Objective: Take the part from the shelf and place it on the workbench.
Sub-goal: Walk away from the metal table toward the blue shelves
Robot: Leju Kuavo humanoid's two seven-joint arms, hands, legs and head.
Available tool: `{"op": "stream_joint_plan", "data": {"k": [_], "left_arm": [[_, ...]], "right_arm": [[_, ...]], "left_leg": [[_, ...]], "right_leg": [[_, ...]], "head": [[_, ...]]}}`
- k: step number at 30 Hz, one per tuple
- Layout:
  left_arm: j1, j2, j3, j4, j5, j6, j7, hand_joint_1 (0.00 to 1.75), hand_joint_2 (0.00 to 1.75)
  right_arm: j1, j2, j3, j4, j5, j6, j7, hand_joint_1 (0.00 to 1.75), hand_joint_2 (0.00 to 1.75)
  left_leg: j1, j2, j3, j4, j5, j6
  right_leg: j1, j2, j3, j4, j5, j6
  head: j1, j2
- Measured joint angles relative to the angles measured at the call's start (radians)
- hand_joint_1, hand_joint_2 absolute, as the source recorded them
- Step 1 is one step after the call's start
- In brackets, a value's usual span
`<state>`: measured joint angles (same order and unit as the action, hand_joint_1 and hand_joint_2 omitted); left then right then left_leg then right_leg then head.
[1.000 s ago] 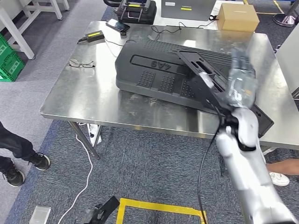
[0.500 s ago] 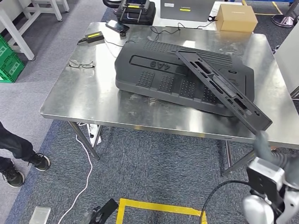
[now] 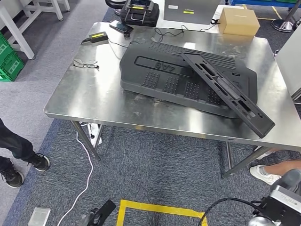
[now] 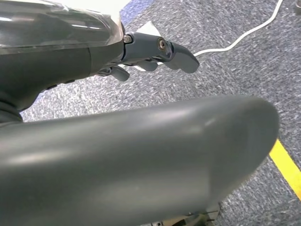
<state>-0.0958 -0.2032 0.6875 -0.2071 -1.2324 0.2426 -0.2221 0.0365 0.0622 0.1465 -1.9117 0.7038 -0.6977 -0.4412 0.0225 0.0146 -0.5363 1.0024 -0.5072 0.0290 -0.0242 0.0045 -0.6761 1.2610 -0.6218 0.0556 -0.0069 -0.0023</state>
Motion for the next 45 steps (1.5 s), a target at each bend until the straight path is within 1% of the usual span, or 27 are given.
{"op": "stream_joint_plan", "data": {"k": [1,2,4,5,9,11,14,15,16,17,19,21,24,26,29,30,31,32,33,34,36,37,39,40,42,44,45], "left_arm": [[0.000,0.000,0.000,0.000,0.000,0.000,0.000,0.00,0.00],[0.001,0.000,0.001,0.000,0.000,0.000,0.001,0.00,0.00],[0.000,0.001,0.001,0.000,-0.001,0.001,0.000,0.00,0.00],[0.000,0.001,0.002,0.000,-0.001,0.002,0.000,0.00,0.00],[0.003,0.002,0.007,0.000,0.001,0.003,-0.001,0.00,0.00],[0.004,0.002,0.008,0.000,0.001,0.003,-0.001,0.00,0.00],[0.005,0.002,0.010,0.000,0.001,0.003,-0.002,0.00,0.00],[0.005,0.002,0.012,0.000,0.002,0.003,-0.002,0.00,0.00],[0.006,0.002,0.013,0.000,0.002,0.003,-0.002,0.00,0.00],[0.006,0.003,0.014,0.000,0.002,0.003,-0.002,0.00,0.00],[0.004,0.003,0.015,0.000,0.003,0.003,-0.003,0.00,0.00],[0.002,0.004,0.015,0.000,0.003,0.003,-0.003,0.00,0.00],[0.003,0.004,0.018,0.000,0.004,0.003,-0.004,0.00,0.00],[0.004,0.004,0.021,0.000,0.005,0.004,-0.004,0.00,0.00],[0.005,0.004,0.024,0.000,0.005,0.005,-0.005,0.00,0.00],[0.006,0.005,0.025,0.000,0.005,0.005,-0.005,0.00,0.00],[0.006,0.005,0.025,0.000,0.005,0.006,-0.005,0.00,0.00],[0.006,0.005,0.026,0.000,0.005,0.006,-0.005,0.00,0.00],[0.006,0.005,0.026,0.000,0.005,0.006,-0.005,0.00,0.00],[0.006,0.005,0.026,0.000,0.005,0.006,-0.005,0.00,0.00],[0.006,0.004,0.027,0.000,0.005,0.006,-0.005,0.00,0.00],[0.006,0.004,0.027,0.000,0.005,0.006,-0.005,0.00,0.00],[0.006,0.004,0.027,0.000,0.005,0.006,-0.005,0.00,0.00],[0.007,0.004,0.027,0.000,0.005,0.006,-0.005,0.00,0.00],[0.009,0.004,0.027,0.000,0.006,0.007,-0.005,0.00,0.00],[0.010,0.005,0.028,0.000,0.006,0.008,-0.006,0.00,0.00],[0.010,0.006,0.028,0.000,0.006,0.008,-0.006,0.00,0.00]], "right_arm": [[0.006,0.000,-0.002,-0.001,-0.008,0.000,-0.005,0.00,0.00],[0.012,0.000,-0.004,-0.004,-0.014,0.000,-0.012,0.00,0.00],[0.021,0.000,-0.006,-0.012,-0.026,0.000,-0.025,0.00,0.00],[0.027,0.001,-0.007,-0.017,-0.031,0.000,-0.030,0.00,0.00],[0.049,0.003,-0.015,-0.030,-0.048,0.000,-0.039,0.00,0.00],[0.054,0.005,-0.018,-0.032,-0.054,0.000,-0.041,0.00,0.00],[0.063,0.007,-0.021,-0.033,-0.061,0.000,-0.042,0.00,0.00],[0.067,0.007,-0.022,-0.033,-0.064,0.000,-0.043,0.00,0.00],[0.071,0.007,-0.024,-0.033,-0.067,0.000,-0.043,0.00,0.00],[0.074,0.008,-0.026,-0.033,-0.070,0.000,-0.044,0.00,0.00],[0.076,0.008,-0.030,-0.033,-0.073,0.000,-0.046,0.00,0.00],[0.080,0.009,-0.032,-0.034,-0.075,0.000,-0.047,0.00,0.00],[0.090,0.010,-0.036,-0.038,-0.078,0.000,-0.049,0.00,0.00],[0.098,0.010,-0.039,-0.040,-0.081,0.000,-0.050,0.00,0.00],[0.109,0.011,-0.042,-0.040,-0.085,0.000,-0.051,0.00,0.00],[0.113,0.011,-0.044,-0.040,-0.085,0.000,-0.051,0.00,0.00],[0.117,0.011,-0.045,-0.040,-0.086,0.000,-0.051,0.00,0.00],[0.120,0.011,-0.046,-0.040,-0.086,0.000,-0.051,0.00,0.00],[0.122,0.011,-0.046,-0.040,-0.086,0.000,-0.051,0.00,0.00],[0.123,0.011,-0.047,-0.041,-0.086,0.000,-0.051,0.00,0.00],[0.123,0.011,-0.047,-0.044,-0.086,0.000,-0.052,0.00,0.00],[0.124,0.011,-0.047,-0.046,-0.086,0.000,-0.052,0.00,0.00],[0.126,0.012,-0.047,-0.048,-0.086,0.000,-0.052,0.00,0.00],[0.127,0.012,-0.047,-0.048,-0.086,0.000,-0.052,0.00,0.00],[0.128,0.015,-0.048,-0.048,-0.087,0.000,-0.053,0.00,0.00],[0.130,0.018,-0.049,-0.048,-0.087,0.000,-0.053,0.00,0.00],[0.131,0.019,-0.049,-0.048,-0.087,0.000,-0.053,0.00,0.00]], "left_leg": [[0.001,0.000,0.000,0.001,0.000,-0.001],[0.003,0.000,-0.001,0.003,0.000,-0.003],[0.005,-0.001,-0.003,0.007,-0.001,-0.013],[0.004,-0.001,-0.006,0.009,0.000,-0.020],[0.004,-0.002,-0.016,0.012,0.004,-0.046],[0.005,-0.003,-0.033,0.054,-0.040,-0.051],[0.003,-0.003,-0.093,0.235,-0.154,-0.050],[0.002,-0.003,-0.102,0.276,-0.167,-0.048],[0.001,-0.003,-0.095,0.285,-0.161,-0.045],[-0.001,-0.003,-0.069,0.254,-0.137,-0.040],[-0.006,-0.005,0.013,0.118,-0.078,-0.028],[-0.010,-0.008,0.069,0.013,-0.055,-0.022],[-0.013,-0.007,0.067,-0.012,-0.049,-0.016],[-0.009,-0.004,0.050,-0.014,-0.033,-0.001],[-0.011,0.000,0.015,-0.014,-0.004,0.013],[-0.013,0.001,0.004,-0.013,0.004,0.015],[-0.015,0.002,-0.007,-0.012,0.013,0.015],[-0.017,0.002,-0.017,-0.011,0.021,0.015],[-0.019,0.002,-0.026,-0.011,0.028,0.015],[-0.021,0.002,-0.032,-0.011,0.034,0.014],[-0.025,0.002,-0.041,-0.010,0.047,0.008],[-0.025,0.002,-0.045,-0.009,0.055,0.003],[-0.023,0.002,-0.055,-0.008,0.066,-0.010],[-0.022,0.001,-0.061,-0.003,0.057,-0.015],[-0.020,-0.003,-0.084,0.054,-0.012,-0.026],[-0.017,-0.004,-0.115,0.179,-0.107,-0.036],[-0.015,-0.004,-0.126,0.239,-0.130,-0.040]], "right_leg": [[-0.002,0.000,0.008,-0.003,0.013,0.002],[-0.003,-0.001,0.034,-0.043,0.042,0.004],[-0.004,-0.002,0.103,-0.171,0.095,0.006],[-0.002,-0.001,0.127,-0.218,0.107,0.003],[0.004,0.000,0.130,-0.250,0.111,-0.022],[0.004,-0.002,0.121,-0.254,0.120,-0.043],[0.013,-0.004,0.100,-0.254,0.134,-0.066],[0.016,-0.004,0.093,-0.254,0.139,-0.069],[0.019,-0.004,0.086,-0.253,0.144,-0.071],[0.021,-0.003,0.080,-0.253,0.150,-0.070],[0.024,-0.001,0.071,-0.251,0.159,-0.065],[0.026,-0.001,0.063,-0.248,0.170,-0.055],[0.026,-0.001,0.052,-0.245,0.186,-0.037],[0.024,0.000,0.036,-0.213,0.145,-0.025],[0.019,-0.001,-0.008,-0.041,0.010,-0.011],[0.018,-0.001,-0.014,0.012,-0.009,-0.009],[0.017,-0.001,-0.005,0.036,-0.005,-0.008],[0.017,-0.001,0.021,0.022,0.017,-0.010],[0.018,-0.001,0.064,-0.030,0.047,-0.014],[0.020,-0.001,0.120,-0.107,0.069,-0.022],[0.027,-0.002,0.215,-0.258,0.082,-0.039],[0.030,-0.002,0.238,-0.299,0.079,-0.045],[0.032,-0.003,0.240,-0.324,0.083,-0.055],[0.030,-0.005,0.233,-0.329,0.092,-0.061],[0.025,-0.009,0.212,-0.336,0.113,-0.073],[0.025,-0.011,0.181,-0.327,0.131,-0.077],[0.024,-0.011,0.164,-0.321,0.139,-0.076]], "head": [[0.000,0.000],[0.000,0.000],[0.000,0.000],[0.000,0.000],[-0.001,0.000],[-0.002,0.000],[-0.003,0.000],[-0.003,0.000],[-0.003,0.000],[-0.003,0.000],[-0.003,0.000],[-0.002,0.000],[-0.002,0.000],[0.000,0.000],[0.002,0.000],[0.002,0.000],[0.001,0.000],[0.001,0.000],[0.001,0.000],[0.001,0.000],[0.001,0.000],[0.000,0.000],[0.000,0.000],[0.000,0.000],[-0.001,0.000],[-0.002,0.000],[-0.002,0.000]]}}
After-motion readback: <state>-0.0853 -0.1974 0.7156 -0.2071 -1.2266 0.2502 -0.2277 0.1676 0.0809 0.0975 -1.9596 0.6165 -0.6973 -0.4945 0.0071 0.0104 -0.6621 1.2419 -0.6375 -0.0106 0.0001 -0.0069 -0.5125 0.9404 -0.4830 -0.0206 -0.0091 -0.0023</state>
